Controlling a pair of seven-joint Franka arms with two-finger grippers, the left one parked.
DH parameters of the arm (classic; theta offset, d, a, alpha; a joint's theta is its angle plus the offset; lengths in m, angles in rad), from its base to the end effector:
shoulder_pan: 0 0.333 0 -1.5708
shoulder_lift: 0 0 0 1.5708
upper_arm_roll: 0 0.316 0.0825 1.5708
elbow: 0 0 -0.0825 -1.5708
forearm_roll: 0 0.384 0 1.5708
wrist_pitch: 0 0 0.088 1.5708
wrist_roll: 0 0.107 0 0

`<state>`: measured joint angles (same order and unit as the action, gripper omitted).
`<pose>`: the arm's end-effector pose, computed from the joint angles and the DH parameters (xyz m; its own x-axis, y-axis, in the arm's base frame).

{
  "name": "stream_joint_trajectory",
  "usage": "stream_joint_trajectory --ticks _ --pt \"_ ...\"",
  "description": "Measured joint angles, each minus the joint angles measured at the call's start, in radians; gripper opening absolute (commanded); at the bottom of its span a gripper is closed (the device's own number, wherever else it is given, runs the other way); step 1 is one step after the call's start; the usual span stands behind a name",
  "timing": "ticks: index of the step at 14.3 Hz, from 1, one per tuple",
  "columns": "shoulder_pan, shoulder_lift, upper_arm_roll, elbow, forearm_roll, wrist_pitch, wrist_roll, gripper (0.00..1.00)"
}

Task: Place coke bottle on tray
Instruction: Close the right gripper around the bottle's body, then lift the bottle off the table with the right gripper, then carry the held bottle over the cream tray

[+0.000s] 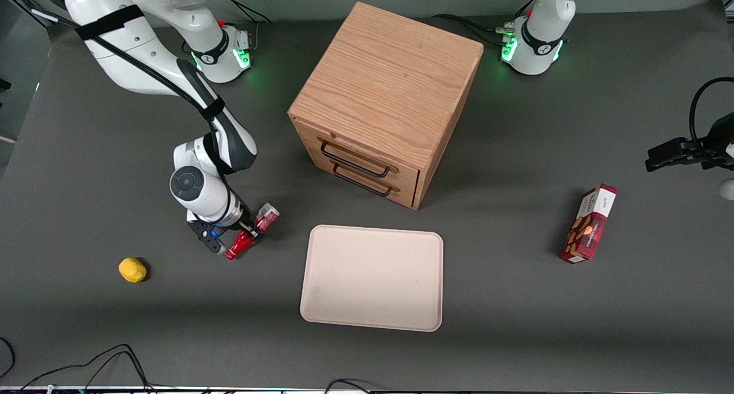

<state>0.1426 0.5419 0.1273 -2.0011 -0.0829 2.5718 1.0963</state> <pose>0.5878 0.1624 0.1886 0.7134 -0.7008 -0.0003 -0.7002 -0.7128 -0.0398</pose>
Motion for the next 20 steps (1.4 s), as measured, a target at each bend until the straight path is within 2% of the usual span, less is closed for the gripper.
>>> stream_joint_trajectory --ticks 3,5,10,16,20 --pt "-0.001 -0.003 -0.001 0.007 -0.003 -0.003 0.0 0.0" --pt "-0.007 -0.034 -0.002 0.028 -0.011 -0.072 -0.012 0.0" --pt "-0.012 -0.229 -0.001 0.164 0.004 -0.501 -0.088 0.0" --pt "-0.051 -0.355 -0.002 0.414 0.078 -0.939 -0.353 0.0" --pt "-0.056 -0.304 -0.002 0.584 0.085 -1.028 -0.42 0.0"
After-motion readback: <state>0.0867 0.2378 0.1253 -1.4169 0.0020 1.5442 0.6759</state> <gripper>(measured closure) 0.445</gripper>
